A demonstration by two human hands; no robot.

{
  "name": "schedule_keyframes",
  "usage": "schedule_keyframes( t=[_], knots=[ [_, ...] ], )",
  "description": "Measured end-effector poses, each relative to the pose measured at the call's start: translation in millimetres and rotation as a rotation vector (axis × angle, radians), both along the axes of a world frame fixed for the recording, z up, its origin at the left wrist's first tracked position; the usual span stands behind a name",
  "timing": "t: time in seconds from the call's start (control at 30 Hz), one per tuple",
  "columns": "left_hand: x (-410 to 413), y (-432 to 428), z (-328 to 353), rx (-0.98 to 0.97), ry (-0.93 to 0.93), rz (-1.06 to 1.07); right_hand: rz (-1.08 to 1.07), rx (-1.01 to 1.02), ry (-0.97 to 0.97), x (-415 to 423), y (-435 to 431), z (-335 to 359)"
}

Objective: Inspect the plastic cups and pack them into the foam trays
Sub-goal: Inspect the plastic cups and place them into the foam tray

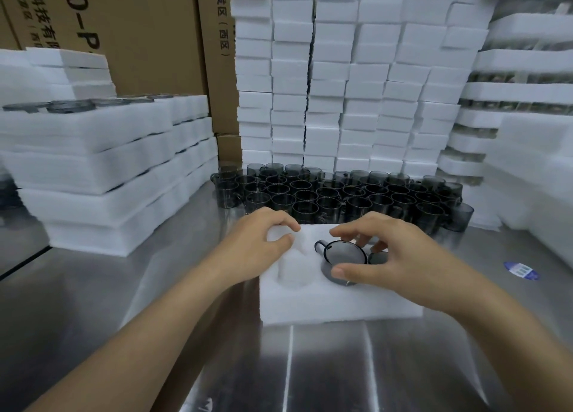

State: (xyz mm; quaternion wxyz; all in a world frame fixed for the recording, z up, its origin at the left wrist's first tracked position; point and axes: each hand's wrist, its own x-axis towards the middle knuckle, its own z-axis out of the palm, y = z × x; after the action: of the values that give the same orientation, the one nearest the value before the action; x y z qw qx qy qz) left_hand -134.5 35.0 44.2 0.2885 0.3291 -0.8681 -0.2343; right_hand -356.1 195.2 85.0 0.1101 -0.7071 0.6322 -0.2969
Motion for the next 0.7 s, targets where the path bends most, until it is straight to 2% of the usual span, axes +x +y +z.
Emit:
schedule_keyframes(
  t=[0.2,0.37,0.7],
  knots=[
    [-1,0,-1,0.004,0.004,-0.004,0.035,-0.019,-0.030,5,-2,-6],
    [0,0,-1,0.009,0.019,-0.002,-0.042,-0.057,0.034,9,-7,-12],
    [-2,-2,-4,0.037,0.029,-0.011,-0.017,0.029,-0.020,1,-9,-11]
  ],
)
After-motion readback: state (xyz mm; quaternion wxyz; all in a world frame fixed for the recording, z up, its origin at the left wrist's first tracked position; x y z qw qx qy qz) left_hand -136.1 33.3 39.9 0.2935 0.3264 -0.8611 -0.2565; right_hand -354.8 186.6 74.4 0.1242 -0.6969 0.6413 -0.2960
